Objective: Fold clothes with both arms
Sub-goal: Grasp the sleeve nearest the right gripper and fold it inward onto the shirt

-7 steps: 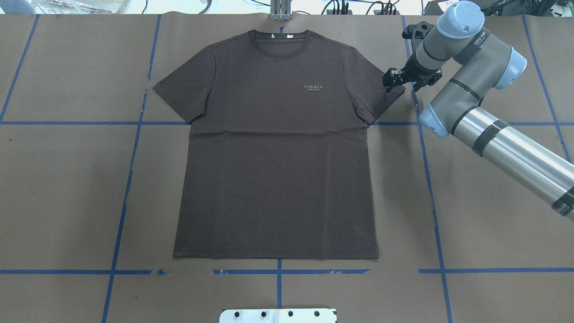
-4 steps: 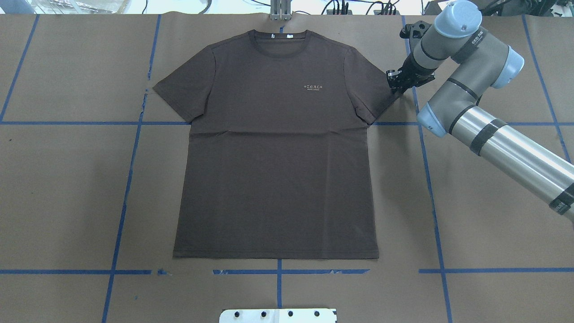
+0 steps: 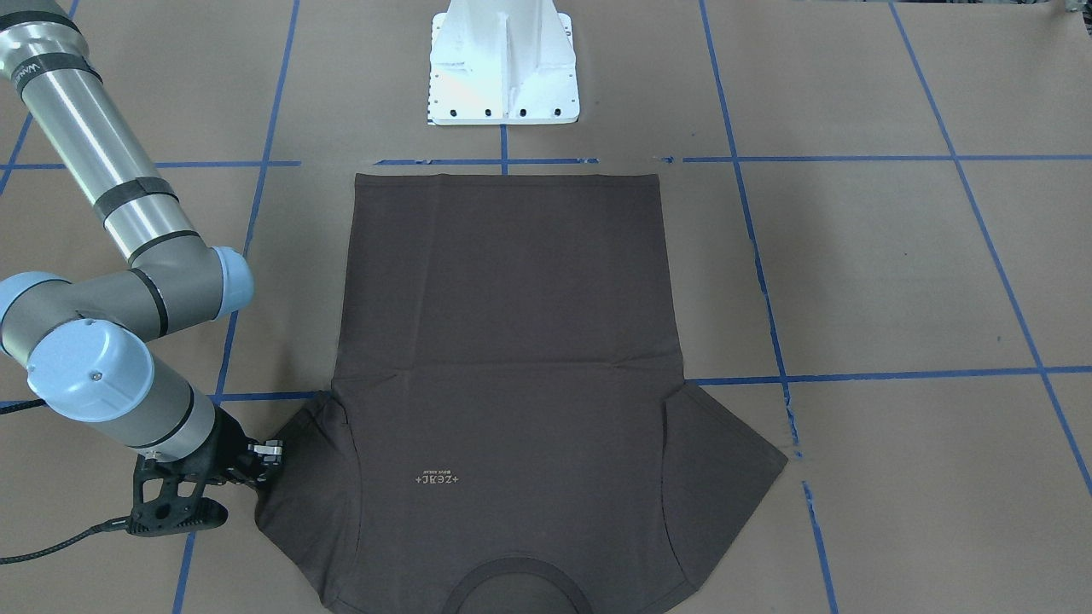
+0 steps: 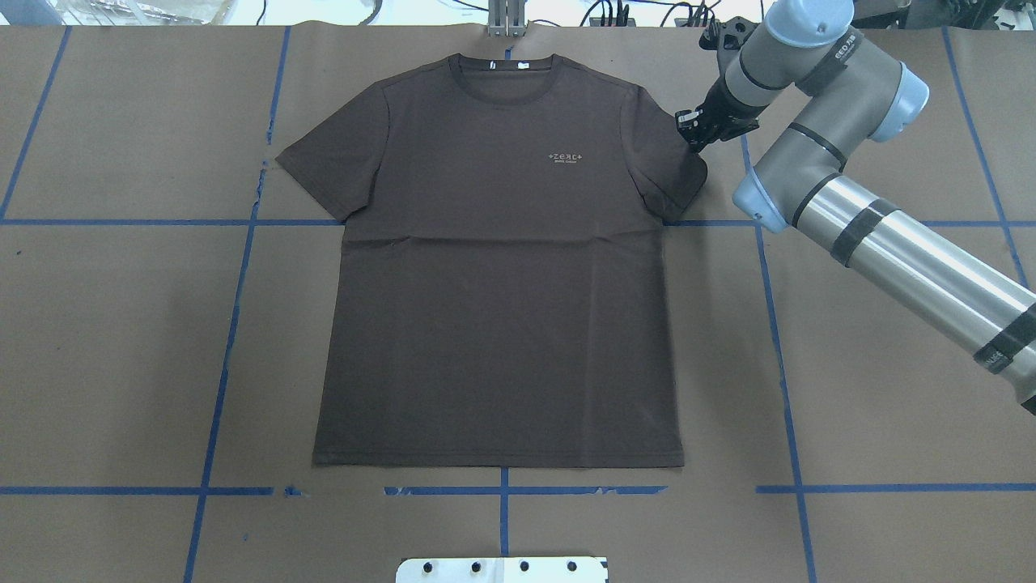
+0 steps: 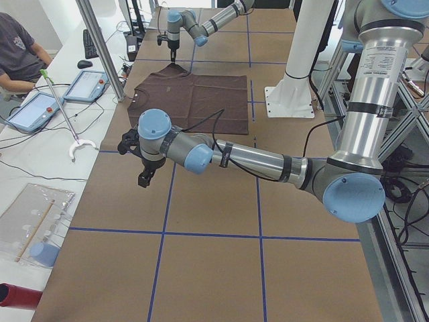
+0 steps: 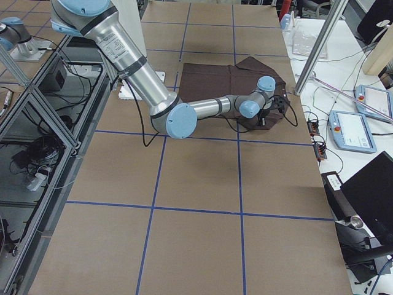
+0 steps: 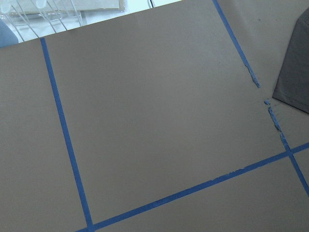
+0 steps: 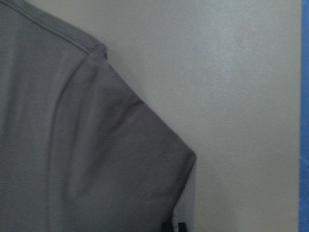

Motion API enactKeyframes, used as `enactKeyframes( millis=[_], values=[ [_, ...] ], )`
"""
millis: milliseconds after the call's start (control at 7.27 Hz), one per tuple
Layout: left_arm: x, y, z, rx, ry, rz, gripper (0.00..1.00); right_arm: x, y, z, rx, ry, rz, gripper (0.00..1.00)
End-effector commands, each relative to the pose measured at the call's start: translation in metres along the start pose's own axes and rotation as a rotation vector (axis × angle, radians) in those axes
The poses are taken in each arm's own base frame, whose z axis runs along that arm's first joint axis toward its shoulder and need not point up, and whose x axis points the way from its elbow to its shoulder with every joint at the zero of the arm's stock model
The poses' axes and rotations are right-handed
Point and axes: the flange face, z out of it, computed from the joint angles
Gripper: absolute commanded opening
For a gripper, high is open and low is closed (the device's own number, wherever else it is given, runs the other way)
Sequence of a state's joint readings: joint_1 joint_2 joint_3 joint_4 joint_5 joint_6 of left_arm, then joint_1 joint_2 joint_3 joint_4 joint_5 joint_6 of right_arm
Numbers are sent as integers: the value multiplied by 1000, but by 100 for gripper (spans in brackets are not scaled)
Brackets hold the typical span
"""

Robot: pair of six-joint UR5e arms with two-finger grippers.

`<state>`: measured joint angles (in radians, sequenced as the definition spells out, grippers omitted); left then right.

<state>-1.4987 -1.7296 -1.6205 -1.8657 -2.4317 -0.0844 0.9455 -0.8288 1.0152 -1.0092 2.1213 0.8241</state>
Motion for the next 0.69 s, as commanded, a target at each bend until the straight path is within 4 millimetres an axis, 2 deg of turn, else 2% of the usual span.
enactKeyframes(
  millis=[0, 137, 275, 412, 550],
  values=[
    [1, -1, -1, 2, 1, 1, 100, -67, -7, -22, 32, -59, -60, 0],
    [1, 0, 0, 1, 1, 1, 100, -111, -8, -26, 73, -61, -90, 0],
    [3, -2, -3, 6, 0, 5, 100, -160, 7, -12, 131, -27, -137, 0],
    [3, -2, -3, 6, 0, 5, 100, -197, 19, 0, 185, 7, -164, 0],
    [4, -3, -3, 8, 0, 5, 100, -212, 25, 6, 192, 13, -175, 0]
  ],
)
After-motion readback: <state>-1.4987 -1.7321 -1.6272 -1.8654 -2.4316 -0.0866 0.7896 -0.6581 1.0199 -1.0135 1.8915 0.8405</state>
